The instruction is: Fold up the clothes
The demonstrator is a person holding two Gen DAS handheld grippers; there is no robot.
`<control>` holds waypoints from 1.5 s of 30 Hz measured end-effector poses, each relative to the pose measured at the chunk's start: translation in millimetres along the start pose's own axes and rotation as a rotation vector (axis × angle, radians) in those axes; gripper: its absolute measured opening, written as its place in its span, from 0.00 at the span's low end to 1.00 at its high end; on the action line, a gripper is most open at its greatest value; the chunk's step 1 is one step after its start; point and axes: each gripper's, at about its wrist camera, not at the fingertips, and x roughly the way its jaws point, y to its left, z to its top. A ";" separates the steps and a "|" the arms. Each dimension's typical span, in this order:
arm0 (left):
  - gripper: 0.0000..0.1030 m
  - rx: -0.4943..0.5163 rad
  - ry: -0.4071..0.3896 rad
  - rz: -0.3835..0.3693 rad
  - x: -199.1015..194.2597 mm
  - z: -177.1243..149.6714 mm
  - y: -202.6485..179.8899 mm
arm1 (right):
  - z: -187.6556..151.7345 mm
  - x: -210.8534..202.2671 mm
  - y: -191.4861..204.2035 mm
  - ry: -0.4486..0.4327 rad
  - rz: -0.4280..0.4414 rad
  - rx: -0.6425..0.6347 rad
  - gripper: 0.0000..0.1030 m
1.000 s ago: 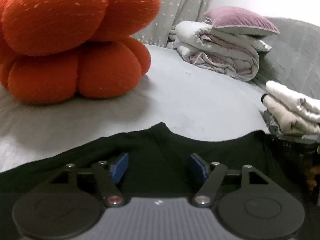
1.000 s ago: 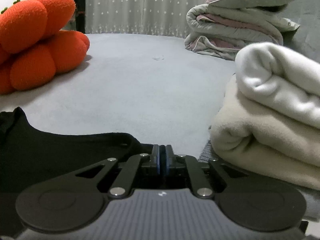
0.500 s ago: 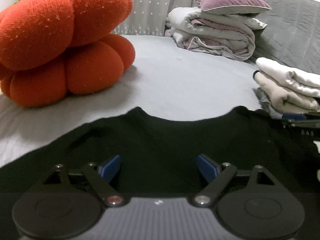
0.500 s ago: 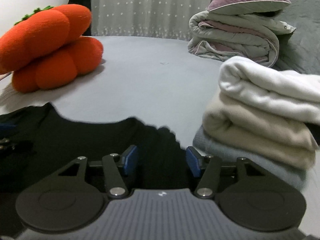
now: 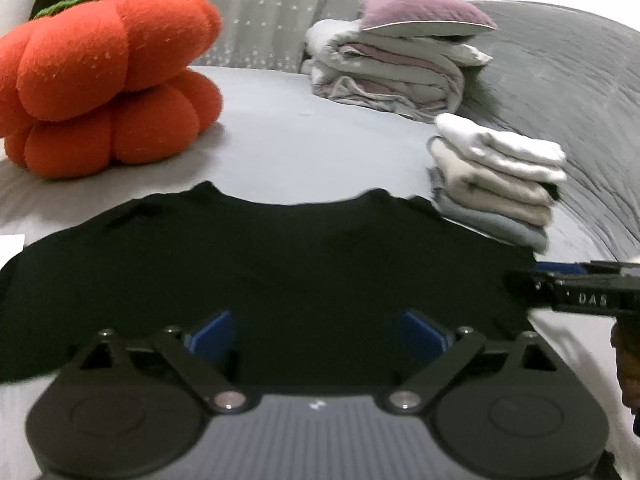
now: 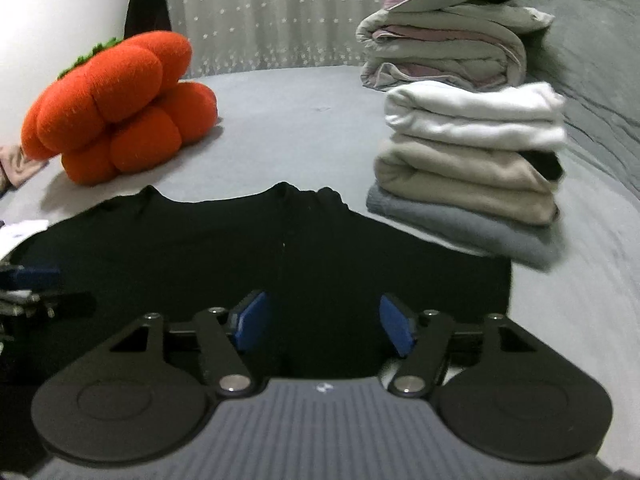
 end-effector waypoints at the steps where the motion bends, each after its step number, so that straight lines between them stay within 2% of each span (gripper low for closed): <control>1: 0.93 0.005 0.002 -0.002 -3.5 -3.5 -4.0 | -3.1 -4.8 -1.7 0.001 0.001 0.011 0.66; 4: 0.94 0.001 0.004 -0.009 -12.0 -15.7 -11.7 | -12.6 -17.4 -8.3 0.004 -0.001 0.048 0.68; 9: 0.97 -0.016 0.003 -0.021 -21.2 -36.3 -19.5 | -21.0 -12.8 -27.4 -0.003 -0.011 0.174 0.69; 16: 0.99 -0.011 -0.047 -0.005 -20.7 -64.0 -19.5 | -32.8 -6.3 -54.2 -0.012 -0.025 0.350 0.69; 20: 0.99 0.031 -0.041 0.028 -12.7 -56.6 -26.2 | -39.4 -2.6 -69.5 -0.018 -0.033 0.451 0.69; 23: 0.99 0.027 -0.050 0.012 -7.0 -50.4 -26.1 | -41.0 4.7 -82.1 -0.031 -0.028 0.555 0.69; 26: 0.99 0.005 -0.047 -0.003 -0.3 -46.0 -24.0 | -41.4 11.6 -92.8 -0.084 -0.031 0.641 0.68; 28: 0.99 -0.010 -0.045 -0.005 3.3 -46.3 -21.3 | -42.6 14.8 -95.6 -0.112 -0.053 0.642 0.63; 35: 0.99 -0.023 -0.036 -0.023 6.3 -41.4 -14.5 | -38.7 26.3 -96.1 -0.155 -0.121 0.628 0.54; 38: 0.99 -0.062 -0.030 -0.031 6.2 -39.0 -7.9 | -35.3 33.5 -92.0 -0.153 -0.188 0.618 0.33; 39: 0.99 -0.080 -0.028 -0.032 5.9 -37.3 -5.9 | -33.5 36.0 -90.3 -0.145 -0.215 0.612 0.19; 40: 0.99 -0.103 -0.026 -0.034 5.0 -35.8 -3.1 | -30.4 37.3 -87.7 -0.134 -0.233 0.600 0.09; 43: 0.99 -0.166 -0.021 -0.039 2.9 -32.3 5.5 | -21.0 41.4 -80.0 -0.100 -0.288 0.562 0.06; 45: 0.99 -0.193 -0.018 -0.036 1.9 -31.1 10.9 | -15.6 40.1 -73.6 -0.106 -0.295 0.552 0.05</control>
